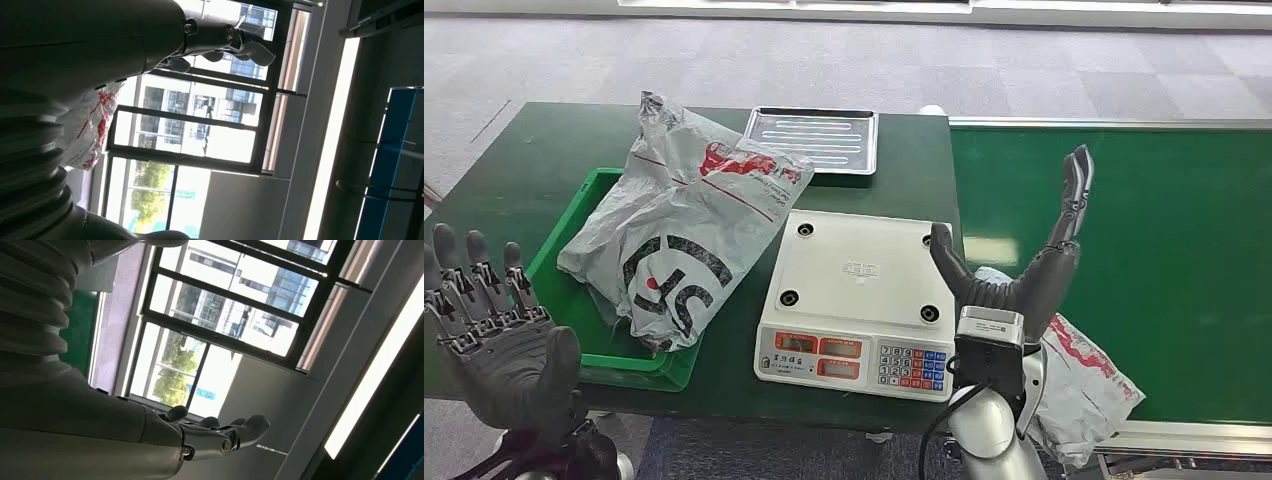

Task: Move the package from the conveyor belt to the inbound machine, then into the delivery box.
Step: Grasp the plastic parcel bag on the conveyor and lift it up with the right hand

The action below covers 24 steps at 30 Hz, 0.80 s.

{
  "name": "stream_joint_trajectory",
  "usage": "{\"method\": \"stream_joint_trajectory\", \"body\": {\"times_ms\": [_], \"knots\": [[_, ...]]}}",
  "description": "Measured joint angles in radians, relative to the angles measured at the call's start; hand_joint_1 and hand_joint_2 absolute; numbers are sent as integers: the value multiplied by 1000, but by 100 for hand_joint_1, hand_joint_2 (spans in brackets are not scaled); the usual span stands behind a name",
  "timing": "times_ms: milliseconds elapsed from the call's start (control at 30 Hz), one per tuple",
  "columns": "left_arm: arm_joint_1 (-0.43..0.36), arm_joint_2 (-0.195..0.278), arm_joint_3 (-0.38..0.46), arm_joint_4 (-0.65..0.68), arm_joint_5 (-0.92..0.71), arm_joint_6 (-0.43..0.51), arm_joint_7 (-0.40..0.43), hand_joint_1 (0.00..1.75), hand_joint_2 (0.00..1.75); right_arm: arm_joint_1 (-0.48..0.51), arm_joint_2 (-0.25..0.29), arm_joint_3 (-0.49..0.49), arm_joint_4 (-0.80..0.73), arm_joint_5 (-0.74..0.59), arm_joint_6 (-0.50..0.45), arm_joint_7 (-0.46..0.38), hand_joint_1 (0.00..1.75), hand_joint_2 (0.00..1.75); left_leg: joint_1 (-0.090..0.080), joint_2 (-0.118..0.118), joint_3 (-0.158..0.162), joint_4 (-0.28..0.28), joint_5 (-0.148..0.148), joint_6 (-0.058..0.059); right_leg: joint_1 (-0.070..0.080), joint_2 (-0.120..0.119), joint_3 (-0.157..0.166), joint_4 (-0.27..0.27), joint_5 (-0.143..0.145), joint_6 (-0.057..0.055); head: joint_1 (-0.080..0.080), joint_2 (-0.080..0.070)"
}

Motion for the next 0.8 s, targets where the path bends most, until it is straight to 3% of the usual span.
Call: {"method": "stream_joint_trajectory", "body": {"times_ms": [200, 300, 367, 467, 567, 633, 800], "knots": [[0, 0, 0, 0, 0, 0, 1, 0, 175, 5, -1, -11, 0, 5, -3, 3, 0, 175, 0, 0, 0, 0, 0, 0, 0, 0, 0, 0, 0, 0, 0, 0], [0, 0, 0, 0, -1, -1, 3, 0, 175, 9, 1, -22, 0, 100, -11, 52, 0, 175, 0, 0, 0, 0, 0, 0, 0, 0, 0, 0, 0, 0, 0, 0], [1, 0, 0, -2, -3, 1, 5, 0, 175, 13, 11, -52, 1, 319, 6, 187, 0, 175, 0, 0, 0, 0, 0, 0, 0, 0, 0, 0, 0, 0, 0, 0], [13, -2, 1, -13, -7, 9, 11, 0, 175, 7, 15, -130, 17, 682, 170, 534, 0, 175, 0, 0, 0, 0, -1, 1, 0, 0, 0, 0, 0, 0, 0, 0], [32, -4, 5, -31, -8, 17, 18, 0, 175, -14, -16, -200, 82, 762, 382, 805, 0, 175, 0, -1, 0, 0, -1, 1, -1, -1, 1, 0, -1, 0, 0, 0], [43, -5, 6, -40, -8, 19, 21, 0, 175, -25, -33, -248, 138, 758, 449, 868, 0, 175, 0, -2, 0, 0, -1, 2, -2, -2, 1, 0, 0, 1, 0, 0], [64, -6, 12, -45, -6, 19, 21, 0, 175, -59, -68, -384, 280, 762, 478, 871, 0, 175, -1, -4, 0, 0, -1, 2, -2, -4, 2, 0, 0, 1, 0, 0]]}}
